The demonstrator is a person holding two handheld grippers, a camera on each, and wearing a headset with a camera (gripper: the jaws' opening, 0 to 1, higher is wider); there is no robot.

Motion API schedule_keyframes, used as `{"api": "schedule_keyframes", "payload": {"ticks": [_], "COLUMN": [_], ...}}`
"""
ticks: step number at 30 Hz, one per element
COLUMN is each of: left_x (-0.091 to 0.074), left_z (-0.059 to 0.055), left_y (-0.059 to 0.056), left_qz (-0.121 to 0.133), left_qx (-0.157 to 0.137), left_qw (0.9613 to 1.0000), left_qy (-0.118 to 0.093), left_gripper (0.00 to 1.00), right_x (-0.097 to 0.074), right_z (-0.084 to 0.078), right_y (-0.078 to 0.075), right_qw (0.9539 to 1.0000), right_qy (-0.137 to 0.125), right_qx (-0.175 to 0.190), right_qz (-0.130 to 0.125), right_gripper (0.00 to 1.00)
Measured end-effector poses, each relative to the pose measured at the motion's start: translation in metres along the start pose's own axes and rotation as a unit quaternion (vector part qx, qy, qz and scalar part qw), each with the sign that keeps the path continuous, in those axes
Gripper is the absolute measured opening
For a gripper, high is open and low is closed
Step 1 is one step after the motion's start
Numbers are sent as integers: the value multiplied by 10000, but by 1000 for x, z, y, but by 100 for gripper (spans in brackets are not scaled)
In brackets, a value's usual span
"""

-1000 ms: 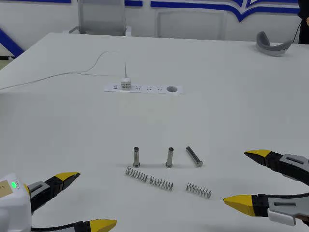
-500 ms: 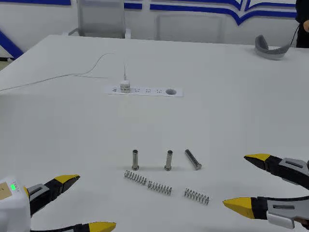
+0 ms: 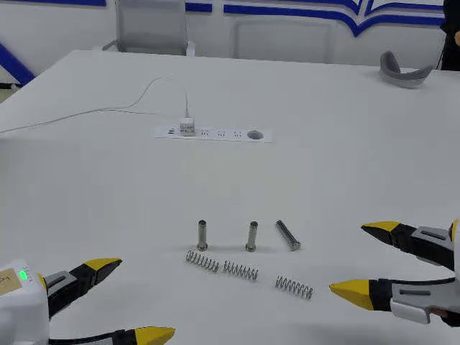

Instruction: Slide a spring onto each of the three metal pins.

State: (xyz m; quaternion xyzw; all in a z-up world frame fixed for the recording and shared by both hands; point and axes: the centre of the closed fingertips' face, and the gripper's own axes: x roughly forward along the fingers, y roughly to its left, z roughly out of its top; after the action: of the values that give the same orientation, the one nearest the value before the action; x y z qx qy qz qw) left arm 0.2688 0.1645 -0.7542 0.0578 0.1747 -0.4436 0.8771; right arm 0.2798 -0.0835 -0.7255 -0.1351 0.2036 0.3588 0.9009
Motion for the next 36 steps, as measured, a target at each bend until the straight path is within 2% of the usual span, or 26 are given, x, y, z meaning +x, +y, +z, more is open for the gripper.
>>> {"api": "schedule_keyframes", "payload": {"ticks": [15, 23, 29, 36], "left_x": [0, -1, -1, 0], "left_z": [0, -1, -1, -1], "left_y": [-3, -3, -3, -4], "left_qz": [-13, -13, -9, -19], "left_qx": [-36, -77, -82, -86], "left_qw": [10000, 10000, 10000, 10000], "left_qy": [-7, -13, -7, -6], "left_gripper": [79, 78, 78, 77], "right_x": [23, 42, 55, 73], "right_z": [14, 23, 27, 27], "right_y": [-16, -22, -30, -39], "right_qw": [9998, 9994, 9985, 9968], "right_qy": [99, 273, 390, 580], "right_qx": [-12, 50, 112, 234], "right_qz": [-155, -227, -371, -502], "right_gripper": [63, 56, 50, 43]}}
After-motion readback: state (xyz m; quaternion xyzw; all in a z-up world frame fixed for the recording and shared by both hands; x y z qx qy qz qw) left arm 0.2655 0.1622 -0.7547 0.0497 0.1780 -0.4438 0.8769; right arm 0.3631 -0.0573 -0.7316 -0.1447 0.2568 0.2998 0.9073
